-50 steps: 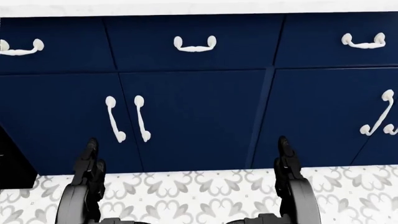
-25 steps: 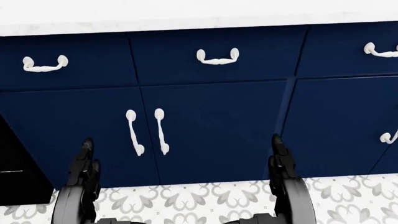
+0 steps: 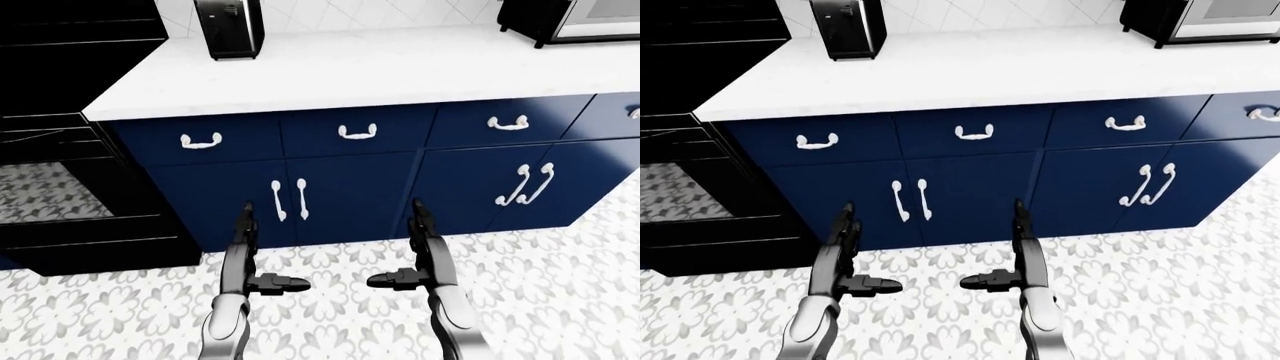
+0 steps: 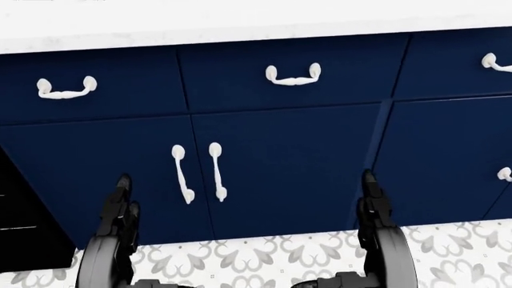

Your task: Navigate to the microwave.

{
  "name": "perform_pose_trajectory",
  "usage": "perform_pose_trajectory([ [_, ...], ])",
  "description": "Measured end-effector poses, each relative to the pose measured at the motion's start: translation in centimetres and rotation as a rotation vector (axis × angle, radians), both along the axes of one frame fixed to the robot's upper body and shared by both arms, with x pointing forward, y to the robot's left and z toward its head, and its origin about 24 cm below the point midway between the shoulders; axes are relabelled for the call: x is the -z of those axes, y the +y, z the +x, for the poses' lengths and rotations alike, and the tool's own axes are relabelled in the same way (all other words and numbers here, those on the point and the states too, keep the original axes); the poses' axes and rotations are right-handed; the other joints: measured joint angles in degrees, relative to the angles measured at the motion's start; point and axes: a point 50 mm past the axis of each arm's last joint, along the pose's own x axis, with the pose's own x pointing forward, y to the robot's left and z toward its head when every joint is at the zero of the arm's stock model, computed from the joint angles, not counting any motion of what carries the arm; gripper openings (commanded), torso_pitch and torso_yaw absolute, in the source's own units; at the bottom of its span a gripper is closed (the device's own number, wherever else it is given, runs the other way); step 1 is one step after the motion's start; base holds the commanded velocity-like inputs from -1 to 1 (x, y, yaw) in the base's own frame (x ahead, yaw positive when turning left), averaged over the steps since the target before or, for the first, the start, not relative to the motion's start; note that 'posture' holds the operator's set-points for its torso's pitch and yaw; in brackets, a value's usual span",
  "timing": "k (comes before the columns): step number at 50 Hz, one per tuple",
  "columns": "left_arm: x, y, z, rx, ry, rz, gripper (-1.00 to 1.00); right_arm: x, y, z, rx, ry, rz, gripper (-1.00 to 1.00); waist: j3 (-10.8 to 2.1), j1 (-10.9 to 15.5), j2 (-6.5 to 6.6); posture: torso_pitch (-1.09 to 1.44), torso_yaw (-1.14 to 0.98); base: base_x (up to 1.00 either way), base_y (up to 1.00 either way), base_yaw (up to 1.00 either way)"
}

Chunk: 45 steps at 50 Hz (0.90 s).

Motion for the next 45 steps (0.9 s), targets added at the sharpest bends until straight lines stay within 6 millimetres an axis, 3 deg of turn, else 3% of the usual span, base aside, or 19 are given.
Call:
perform_pose_trajectory([
  [3, -0.3, 0.0, 0.0, 0.000, -0.013, 0.001, 1.00, -0.1, 0.1, 0.0, -0.004, -0.006, 0.001, 1.00, -0.21, 0.1, 3.49, 0.00, 0.00, 0.00, 0.30, 0.00],
  [4, -0.3, 0.2, 0.0, -0.004, -0.015, 0.007, 1.00, -0.2, 0.3, 0.1, -0.009, -0.008, 0.007, 1.00, -0.55, 0.4, 4.00, 0.00, 0.00, 0.00, 0.31, 0.00],
  [8, 0.5, 1.1, -0.3, -0.044, 0.026, 0.016, 1.00, 0.5, 1.3, -0.2, -0.047, 0.029, 0.019, 1.00, -0.12, 1.5, 2.84, 0.00, 0.00, 0.00, 0.30, 0.00],
  [15, 0.1, 0.6, -0.1, -0.021, 0.005, 0.011, 1.00, 0.0, 0.5, 0.1, -0.021, -0.001, 0.009, 1.00, 0.22, 0.8, -2.15, 0.00, 0.00, 0.00, 0.30, 0.00],
  [17, 0.0, 0.5, 0.0, -0.019, -0.004, 0.011, 1.00, -0.1, 0.6, 0.1, -0.022, -0.009, 0.009, 1.00, -0.08, 0.7, -4.16, 0.00, 0.00, 0.00, 0.30, 0.00],
  [19, 0.2, 0.1, -0.1, -0.009, 0.006, 0.001, 1.00, 0.1, 0.3, 0.1, -0.014, 0.004, 0.003, 1.00, 0.02, -0.2, -3.45, 0.00, 0.00, 0.00, 0.31, 0.00],
  [21, 0.6, -0.2, -0.2, 0.004, 0.026, -0.001, 1.00, 0.6, -0.1, -0.2, 0.001, 0.025, 0.001, 1.00, -0.46, -0.3, -3.76, 0.00, 0.00, 0.00, 0.30, 0.00],
  [24, 0.4, -0.1, -0.2, 0.003, 0.020, 0.001, 1.00, 0.4, -0.1, -0.1, 0.004, 0.021, 0.000, 1.00, -0.48, -0.1, -2.39, 0.00, 0.00, 0.00, 0.30, 0.00],
  [28, -0.2, 0.0, 0.0, -0.002, -0.009, 0.002, 1.00, 0.1, 0.1, 0.0, -0.002, 0.002, 0.000, 1.00, 0.15, -0.1, 1.29, 0.00, 0.00, 0.00, 0.31, 0.00],
  [30, -0.2, 0.0, 0.0, -0.002, -0.013, 0.003, 1.00, 0.0, 0.1, 0.0, -0.004, -0.001, 0.000, 1.00, -0.16, 0.0, 3.87, 0.00, 0.00, 0.00, 0.31, 0.00],
  [31, -0.2, 0.3, 0.0, -0.005, -0.013, 0.009, 1.00, 0.0, 0.4, 0.1, -0.009, -0.004, 0.006, 1.00, -0.55, 0.3, 4.21, 0.00, 0.00, 0.00, 0.31, 0.00],
  [36, 0.6, 1.1, -0.3, -0.042, 0.029, 0.016, 1.00, 0.6, 1.1, -0.1, -0.043, 0.030, 0.016, 1.00, -0.20, 1.4, 2.15, 0.00, 0.00, 0.00, 0.31, 0.00],
  [43, 0.1, 0.5, -0.1, -0.017, 0.005, 0.013, 1.00, 0.0, 0.5, 0.1, -0.019, -0.005, 0.009, 1.00, 0.21, 0.8, -2.09, 0.00, 0.00, 0.00, 0.31, 0.00],
  [45, 0.0, 0.6, 0.0, -0.018, -0.002, 0.015, 1.00, -0.1, 0.7, 0.1, -0.023, -0.008, 0.010, 1.00, -0.03, 0.7, -3.83, 0.00, 0.00, 0.00, 0.31, 0.00],
])
